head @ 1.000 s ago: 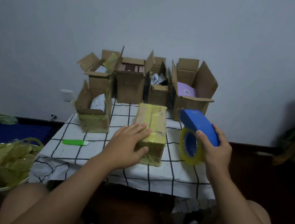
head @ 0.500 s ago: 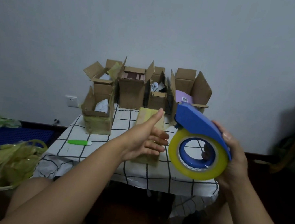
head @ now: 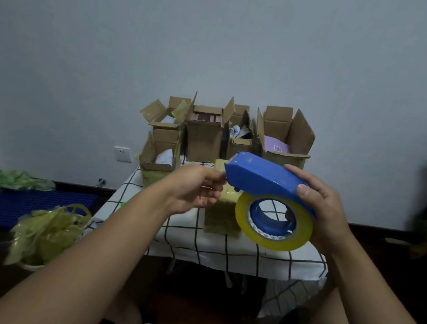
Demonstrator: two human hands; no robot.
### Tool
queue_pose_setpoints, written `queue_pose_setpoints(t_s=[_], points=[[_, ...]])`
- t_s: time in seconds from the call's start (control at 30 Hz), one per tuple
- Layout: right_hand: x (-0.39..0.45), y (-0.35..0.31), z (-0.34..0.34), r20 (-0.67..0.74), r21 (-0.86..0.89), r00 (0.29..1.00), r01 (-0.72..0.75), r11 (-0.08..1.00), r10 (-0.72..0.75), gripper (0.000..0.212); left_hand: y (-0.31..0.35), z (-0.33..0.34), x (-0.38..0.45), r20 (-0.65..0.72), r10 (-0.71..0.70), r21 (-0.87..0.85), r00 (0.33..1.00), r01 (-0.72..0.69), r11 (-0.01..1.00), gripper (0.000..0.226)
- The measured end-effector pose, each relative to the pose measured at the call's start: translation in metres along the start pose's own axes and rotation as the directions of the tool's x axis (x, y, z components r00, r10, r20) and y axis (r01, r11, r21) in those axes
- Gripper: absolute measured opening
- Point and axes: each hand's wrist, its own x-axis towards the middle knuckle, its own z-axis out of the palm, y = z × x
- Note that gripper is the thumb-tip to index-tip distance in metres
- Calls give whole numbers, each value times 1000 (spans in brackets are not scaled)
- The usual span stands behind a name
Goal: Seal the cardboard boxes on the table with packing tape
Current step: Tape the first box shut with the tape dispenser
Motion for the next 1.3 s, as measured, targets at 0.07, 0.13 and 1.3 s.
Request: queue_pose_setpoints(t_s=[0.07,0.13,1.3], points=[[4,-5,0,74,-151,997,13,988,-2,59,2,-8,0,-55,40,200,998,-29,979,16],[8,-12,-6,137,-274,990,32,961,6,61,5,-15,1,-92,61,321,994,-28,947,16],[58,1,-65,226,-499,967,7,867,122,40,-68,-24,63,-391,336,420,857,-159,894,23]])
